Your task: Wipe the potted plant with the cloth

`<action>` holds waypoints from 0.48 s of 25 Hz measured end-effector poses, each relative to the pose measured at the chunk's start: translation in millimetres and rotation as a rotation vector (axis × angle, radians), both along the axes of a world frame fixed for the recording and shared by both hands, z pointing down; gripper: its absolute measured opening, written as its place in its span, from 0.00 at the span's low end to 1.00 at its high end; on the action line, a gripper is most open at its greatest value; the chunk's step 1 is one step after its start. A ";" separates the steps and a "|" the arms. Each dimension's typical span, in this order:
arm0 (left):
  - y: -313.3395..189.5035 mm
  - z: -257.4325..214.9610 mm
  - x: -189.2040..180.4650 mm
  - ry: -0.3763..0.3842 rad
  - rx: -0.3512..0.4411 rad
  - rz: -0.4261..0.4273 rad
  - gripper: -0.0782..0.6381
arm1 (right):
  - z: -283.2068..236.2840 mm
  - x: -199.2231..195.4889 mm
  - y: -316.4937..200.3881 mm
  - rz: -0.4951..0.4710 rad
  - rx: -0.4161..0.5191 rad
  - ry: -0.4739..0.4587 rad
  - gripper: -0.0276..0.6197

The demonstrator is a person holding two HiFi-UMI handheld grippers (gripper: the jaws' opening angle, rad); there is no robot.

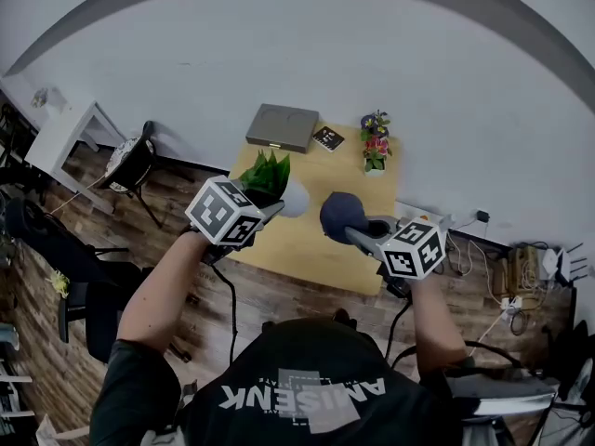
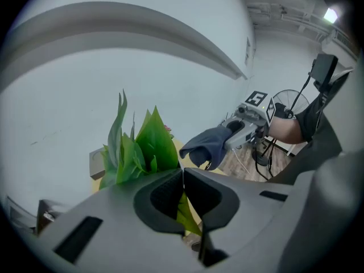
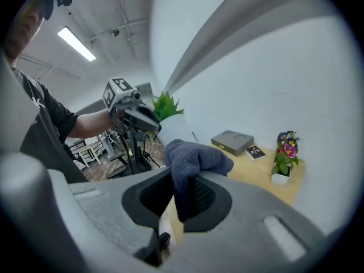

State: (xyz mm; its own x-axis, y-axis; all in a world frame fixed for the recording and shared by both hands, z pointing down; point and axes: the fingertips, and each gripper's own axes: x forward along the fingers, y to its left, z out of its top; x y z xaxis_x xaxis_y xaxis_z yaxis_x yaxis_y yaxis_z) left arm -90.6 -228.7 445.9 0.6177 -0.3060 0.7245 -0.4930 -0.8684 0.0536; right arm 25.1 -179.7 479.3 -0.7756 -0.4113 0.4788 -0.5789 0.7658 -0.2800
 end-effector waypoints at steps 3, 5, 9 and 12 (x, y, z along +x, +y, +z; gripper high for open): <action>-9.0 12.9 4.0 -0.037 0.011 0.009 0.12 | -12.3 16.8 -5.8 0.050 0.029 -0.013 0.10; -15.4 23.0 10.5 -0.068 0.018 0.021 0.12 | -19.8 27.2 -11.2 0.084 0.044 -0.029 0.10; -26.0 50.7 22.0 -0.196 0.070 0.074 0.13 | -28.6 45.9 -19.4 0.151 0.067 -0.046 0.10; -34.9 71.1 33.3 -0.246 0.099 0.110 0.13 | -30.9 58.4 -24.7 0.201 0.075 -0.073 0.10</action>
State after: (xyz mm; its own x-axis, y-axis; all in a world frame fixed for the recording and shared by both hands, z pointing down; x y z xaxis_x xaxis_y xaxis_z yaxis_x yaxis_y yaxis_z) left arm -57.3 -263.6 517.0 0.4606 -0.3231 0.8267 -0.3829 -0.9126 -0.1434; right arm 83.5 -204.4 448.5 -0.7060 -0.5935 0.3865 -0.7022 0.6575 -0.2731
